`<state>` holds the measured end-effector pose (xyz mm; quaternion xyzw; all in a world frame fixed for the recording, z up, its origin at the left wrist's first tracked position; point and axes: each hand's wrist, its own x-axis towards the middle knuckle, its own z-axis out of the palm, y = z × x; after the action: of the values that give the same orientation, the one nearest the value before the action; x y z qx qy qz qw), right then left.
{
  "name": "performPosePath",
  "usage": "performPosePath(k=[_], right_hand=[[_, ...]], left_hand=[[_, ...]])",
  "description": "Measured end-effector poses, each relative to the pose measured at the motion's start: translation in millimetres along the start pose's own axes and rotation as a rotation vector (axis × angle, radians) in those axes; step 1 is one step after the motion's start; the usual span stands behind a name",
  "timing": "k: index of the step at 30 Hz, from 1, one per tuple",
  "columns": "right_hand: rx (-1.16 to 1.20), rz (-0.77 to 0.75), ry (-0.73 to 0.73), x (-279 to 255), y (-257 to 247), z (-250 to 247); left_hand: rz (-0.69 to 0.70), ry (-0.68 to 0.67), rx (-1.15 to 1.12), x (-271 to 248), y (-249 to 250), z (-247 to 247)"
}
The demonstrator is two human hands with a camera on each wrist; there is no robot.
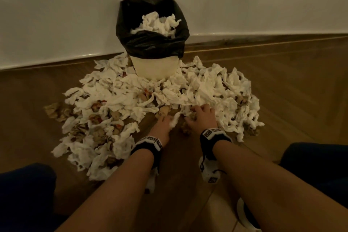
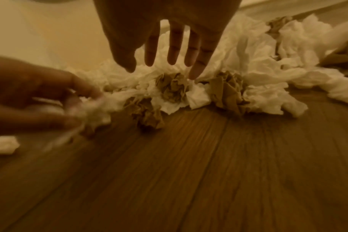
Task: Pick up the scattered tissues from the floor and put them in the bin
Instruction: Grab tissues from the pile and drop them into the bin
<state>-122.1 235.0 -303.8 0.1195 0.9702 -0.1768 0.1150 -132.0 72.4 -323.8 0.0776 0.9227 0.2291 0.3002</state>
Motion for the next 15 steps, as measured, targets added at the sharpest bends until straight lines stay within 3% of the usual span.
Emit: performPosePath(k=[5, 12, 15], right_hand=[[-0.041, 0.065, -0.134, -8, -10, 12], [-0.063, 0.097, -0.159, -11, -7, 24], [-0.045, 0.113, -0.188, -11, -2, 23]], left_hand=[[-0.150, 0.302, -0.157, -5, 2, -13], [-0.355, 0.387, -0.509, -1, -2, -23], [-0.339, 0.341, -0.422, -3, -7, -22]])
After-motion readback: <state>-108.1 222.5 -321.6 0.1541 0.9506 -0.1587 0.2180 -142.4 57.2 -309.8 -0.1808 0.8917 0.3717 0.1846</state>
